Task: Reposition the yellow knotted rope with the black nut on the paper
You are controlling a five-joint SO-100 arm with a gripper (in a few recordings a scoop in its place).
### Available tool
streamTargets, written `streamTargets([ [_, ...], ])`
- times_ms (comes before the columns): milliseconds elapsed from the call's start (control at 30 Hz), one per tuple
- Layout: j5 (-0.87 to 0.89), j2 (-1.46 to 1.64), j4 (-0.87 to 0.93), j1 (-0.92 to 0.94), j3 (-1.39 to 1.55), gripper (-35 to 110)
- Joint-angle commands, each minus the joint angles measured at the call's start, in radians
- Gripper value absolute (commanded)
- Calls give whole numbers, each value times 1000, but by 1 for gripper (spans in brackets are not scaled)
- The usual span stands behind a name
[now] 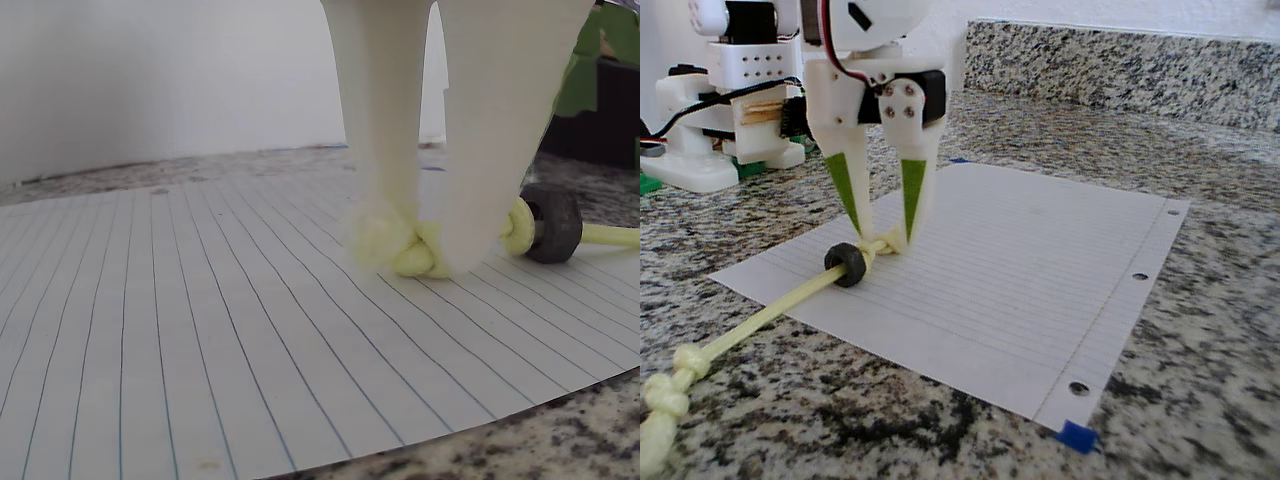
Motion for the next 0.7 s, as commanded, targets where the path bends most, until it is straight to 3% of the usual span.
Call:
streamTargets([
  [0, 0, 0, -9, 8, -28, 30],
  [367, 0, -34, -28, 11, -26, 29],
  [500, 0, -32, -29, 15, -26, 1],
  [667, 0, 11, -20, 20, -25, 0],
])
